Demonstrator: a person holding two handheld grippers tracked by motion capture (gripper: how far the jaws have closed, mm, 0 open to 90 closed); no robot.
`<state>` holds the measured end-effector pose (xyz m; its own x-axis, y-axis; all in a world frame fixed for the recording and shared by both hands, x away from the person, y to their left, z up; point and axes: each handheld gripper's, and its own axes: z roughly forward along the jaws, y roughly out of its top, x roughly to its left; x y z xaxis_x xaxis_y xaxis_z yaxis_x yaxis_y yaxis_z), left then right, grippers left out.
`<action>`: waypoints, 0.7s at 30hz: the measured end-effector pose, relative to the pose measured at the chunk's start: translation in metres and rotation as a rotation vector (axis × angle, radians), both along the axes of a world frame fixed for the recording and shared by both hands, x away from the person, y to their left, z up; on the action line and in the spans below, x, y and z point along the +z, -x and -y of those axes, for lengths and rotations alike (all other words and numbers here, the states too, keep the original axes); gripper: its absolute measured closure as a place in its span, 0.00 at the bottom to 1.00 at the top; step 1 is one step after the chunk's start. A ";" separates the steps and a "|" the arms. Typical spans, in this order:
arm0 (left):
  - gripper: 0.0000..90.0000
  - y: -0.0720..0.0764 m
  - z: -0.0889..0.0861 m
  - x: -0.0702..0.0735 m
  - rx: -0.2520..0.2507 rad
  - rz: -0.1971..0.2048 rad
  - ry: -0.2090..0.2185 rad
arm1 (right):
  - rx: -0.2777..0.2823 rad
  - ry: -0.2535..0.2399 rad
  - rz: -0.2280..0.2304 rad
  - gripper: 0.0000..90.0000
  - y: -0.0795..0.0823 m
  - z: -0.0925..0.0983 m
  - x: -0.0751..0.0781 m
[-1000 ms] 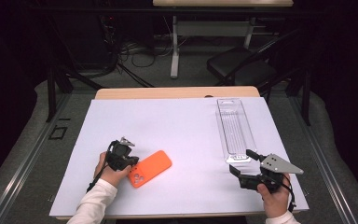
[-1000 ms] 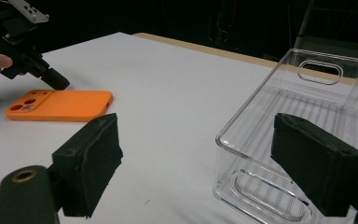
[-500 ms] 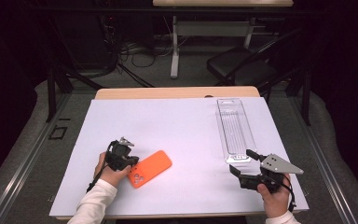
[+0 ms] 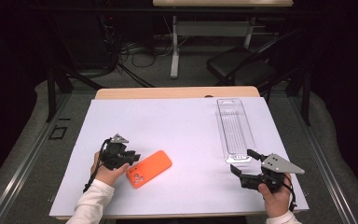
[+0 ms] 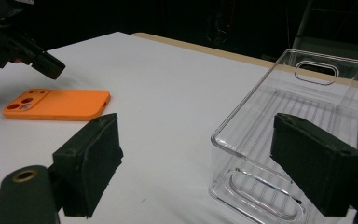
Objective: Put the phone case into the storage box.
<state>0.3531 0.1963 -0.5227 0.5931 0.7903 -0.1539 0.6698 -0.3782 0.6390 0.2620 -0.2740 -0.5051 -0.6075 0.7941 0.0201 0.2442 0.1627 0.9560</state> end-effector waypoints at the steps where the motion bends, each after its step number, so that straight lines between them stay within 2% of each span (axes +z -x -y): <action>1: 0.72 0.000 0.000 0.001 -0.004 0.004 0.008 | 0.000 0.001 0.000 0.17 0.000 0.000 0.000; 4: 0.67 0.001 0.000 0.004 -0.010 0.010 0.030 | 0.001 0.001 0.000 0.17 0.000 0.000 0.000; 5: 0.61 0.002 0.000 0.006 -0.013 0.007 0.049 | 0.001 -0.001 0.001 0.17 0.000 0.000 0.000; 7: 0.57 0.003 0.001 0.006 -0.006 0.016 0.063 | 0.001 0.002 0.001 0.17 0.000 0.000 0.000; 9: 0.53 0.003 0.001 0.009 -0.014 0.046 0.047 | 0.001 -0.001 0.001 0.17 0.000 0.000 0.000; 14: 0.49 0.004 0.000 0.013 -0.014 0.072 0.032 | 0.001 0.002 0.000 0.17 0.000 0.000 0.000; 16: 0.49 0.005 -0.001 0.015 -0.019 0.099 0.047 | 0.002 -0.001 0.001 0.17 0.000 0.000 0.000; 19: 0.48 0.006 -0.002 0.017 -0.026 0.093 0.086 | 0.002 0.000 0.002 0.17 0.000 0.000 0.000; 20: 0.48 0.007 -0.002 0.019 -0.010 0.071 0.109 | 0.002 0.000 0.002 0.17 0.000 0.000 0.000; 21: 0.49 0.007 -0.002 0.019 -0.010 0.071 0.109 | 0.002 0.000 0.002 0.17 0.000 0.000 0.000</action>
